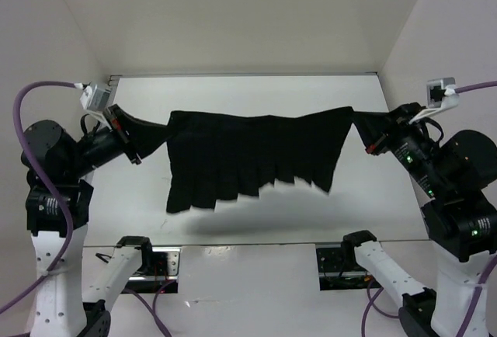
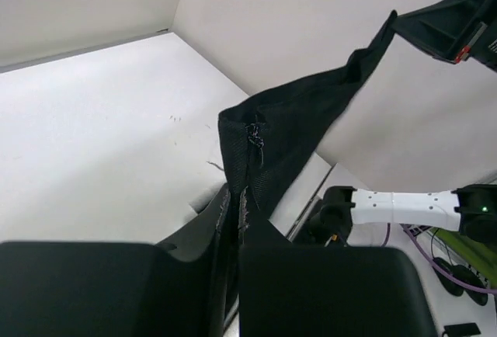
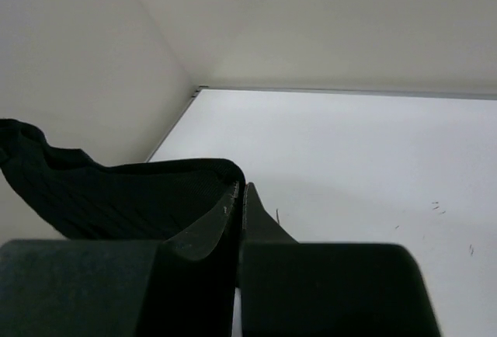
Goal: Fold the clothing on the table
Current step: Fold the skirt
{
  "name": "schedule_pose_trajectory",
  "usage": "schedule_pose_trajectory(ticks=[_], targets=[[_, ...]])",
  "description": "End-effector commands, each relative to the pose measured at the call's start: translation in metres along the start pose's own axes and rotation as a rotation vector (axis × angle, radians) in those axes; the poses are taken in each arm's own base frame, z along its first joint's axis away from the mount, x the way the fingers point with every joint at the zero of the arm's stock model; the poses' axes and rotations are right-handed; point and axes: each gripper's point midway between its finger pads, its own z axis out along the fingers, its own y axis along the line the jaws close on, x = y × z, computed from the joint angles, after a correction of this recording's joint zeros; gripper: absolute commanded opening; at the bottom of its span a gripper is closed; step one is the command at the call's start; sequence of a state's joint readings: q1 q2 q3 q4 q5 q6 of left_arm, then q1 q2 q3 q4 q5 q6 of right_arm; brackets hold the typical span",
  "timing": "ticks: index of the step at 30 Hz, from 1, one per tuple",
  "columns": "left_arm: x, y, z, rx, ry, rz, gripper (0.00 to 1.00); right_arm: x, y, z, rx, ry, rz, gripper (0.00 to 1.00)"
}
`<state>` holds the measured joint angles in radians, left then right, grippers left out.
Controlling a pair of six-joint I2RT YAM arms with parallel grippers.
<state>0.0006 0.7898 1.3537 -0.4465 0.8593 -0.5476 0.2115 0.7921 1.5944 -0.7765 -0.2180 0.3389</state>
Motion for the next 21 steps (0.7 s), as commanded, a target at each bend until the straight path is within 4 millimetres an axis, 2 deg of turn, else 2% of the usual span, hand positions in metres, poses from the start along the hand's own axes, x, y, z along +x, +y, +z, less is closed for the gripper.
schedule_pose_trajectory(ticks=[1, 2, 4, 5, 7, 8, 10, 11, 13, 14, 15, 16, 17, 18, 19, 20, 21], targets=[[0.01, 0.021, 0.007, -0.049, 0.029, -0.087, 0.06, 0.031, -0.015, 0.015, 0.038, 0.11, 0.025, 0.0], [0.01, 0.027, 0.009, -0.064, 0.031, -0.083, 0.06, 0.029, -0.016, 0.02, 0.037, 0.107, 0.024, 0.0], [0.017, 0.052, 0.022, -0.101, 0.064, -0.121, 0.06, 0.036, -0.023, 0.036, 0.045, 0.127, 0.029, 0.0], [0.025, 0.073, 0.031, -0.129, 0.097, -0.152, 0.06, 0.048, -0.031, 0.053, 0.061, 0.166, 0.048, 0.0], [0.033, 0.099, 0.042, -0.173, 0.122, -0.175, 0.06, 0.053, -0.038, 0.074, 0.063, 0.17, 0.049, 0.0], [0.04, 0.122, 0.053, -0.2, 0.152, -0.196, 0.06, 0.065, -0.047, 0.092, 0.078, 0.208, 0.058, 0.0], [0.05, 0.146, 0.064, -0.224, 0.185, -0.218, 0.06, 0.072, -0.055, 0.115, 0.083, 0.221, 0.062, 0.0], [0.056, 0.17, 0.075, -0.255, 0.21, -0.243, 0.06, 0.086, -0.065, 0.133, 0.101, 0.265, 0.072, 0.0], [0.061, 0.193, 0.086, -0.279, 0.234, -0.25, 0.06, 0.091, -0.076, 0.152, 0.126, 0.277, 0.074, 0.0], [0.071, 0.216, 0.096, -0.315, 0.263, -0.287, 0.06, 0.083, -0.077, 0.161, 0.127, 0.258, 0.058, 0.0], [0.069, 0.224, 0.101, -0.316, 0.269, -0.281, 0.06, 0.092, -0.087, 0.177, 0.153, 0.288, 0.064, 0.0], [0.049, 0.226, 0.108, -0.32, 0.243, -0.252, 0.06, 0.07, -0.087, 0.185, 0.17, 0.238, 0.041, 0.0], [0.05, 0.24, 0.117, -0.326, 0.257, -0.268, 0.06, 0.06, -0.088, 0.192, 0.179, 0.217, 0.036, 0.0], [0.041, 0.238, 0.122, -0.309, 0.257, -0.267, 0.06, 0.06, -0.092, 0.202, 0.191, 0.228, 0.028, 0.0], [0.007, 0.227, 0.128, -0.281, 0.208, -0.223, 0.07, 0.03, -0.084, 0.204, 0.18, 0.16, 0.015, 0.0], [-0.003, 0.229, 0.133, -0.275, 0.194, -0.207, 0.07, 0.02, -0.08, 0.206, 0.172, 0.138, 0.011, 0.0], [-0.019, 0.22, 0.135, -0.255, 0.168, -0.19, 0.07, 0.008, -0.078, 0.208, 0.172, 0.105, 0.004, 0.0]])
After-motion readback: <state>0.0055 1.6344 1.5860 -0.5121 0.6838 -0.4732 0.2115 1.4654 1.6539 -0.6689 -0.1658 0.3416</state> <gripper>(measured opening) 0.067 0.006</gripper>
